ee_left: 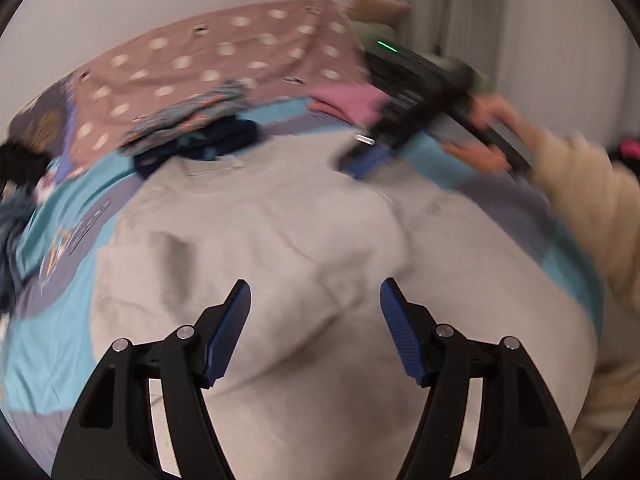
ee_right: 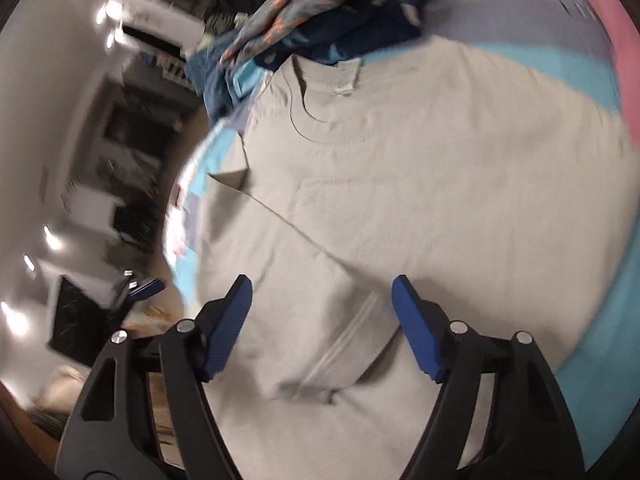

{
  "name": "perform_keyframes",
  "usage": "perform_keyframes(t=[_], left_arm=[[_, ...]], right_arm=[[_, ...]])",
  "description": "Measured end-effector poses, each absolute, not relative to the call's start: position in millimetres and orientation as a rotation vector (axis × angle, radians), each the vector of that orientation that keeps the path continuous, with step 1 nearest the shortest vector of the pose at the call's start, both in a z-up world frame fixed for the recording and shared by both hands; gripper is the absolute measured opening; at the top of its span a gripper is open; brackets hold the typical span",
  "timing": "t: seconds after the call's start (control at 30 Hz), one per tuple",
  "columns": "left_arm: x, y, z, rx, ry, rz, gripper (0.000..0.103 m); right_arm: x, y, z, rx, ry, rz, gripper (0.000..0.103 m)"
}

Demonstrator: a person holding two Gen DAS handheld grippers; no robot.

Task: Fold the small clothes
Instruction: 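Move both tools back over the shirt with sleeves folded in, then reach the right tool to the shirt's side edge and close on it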

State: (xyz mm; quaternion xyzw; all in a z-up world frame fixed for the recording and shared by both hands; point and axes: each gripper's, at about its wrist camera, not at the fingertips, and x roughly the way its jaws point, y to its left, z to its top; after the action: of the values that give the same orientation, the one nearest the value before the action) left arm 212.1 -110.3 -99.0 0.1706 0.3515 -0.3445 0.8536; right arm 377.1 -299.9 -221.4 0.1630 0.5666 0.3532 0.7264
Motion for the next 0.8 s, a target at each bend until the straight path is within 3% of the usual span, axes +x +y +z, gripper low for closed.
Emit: perform_keyframes(t=[0.1,0.23,0.33,0.43,0.8], left_arm=[[198,-134,-115,0.483,0.752,-0.773,0.068],[197,-156,-131,0.596,0.773,-0.793,0.068],[207,-160,-128,0.567,0.783,-0.803,0.068],[217,-155,-122,0.505,0.796,-0.804,0.068],[246,-149,-120,0.286,0.861,-0.812,0.068]], right_arm=[[388,-280,-210,0.149,1.247,0.836,0.078],[399,-265,-226,0.072,1.377,0.992,0.078],[401,-255,-233,0.034,1.436,1.08,0.071],[397,-262,-227,0.152,1.429,1.21,0.06],[352,-267,-208,0.469,1.283,1.227,0.06]])
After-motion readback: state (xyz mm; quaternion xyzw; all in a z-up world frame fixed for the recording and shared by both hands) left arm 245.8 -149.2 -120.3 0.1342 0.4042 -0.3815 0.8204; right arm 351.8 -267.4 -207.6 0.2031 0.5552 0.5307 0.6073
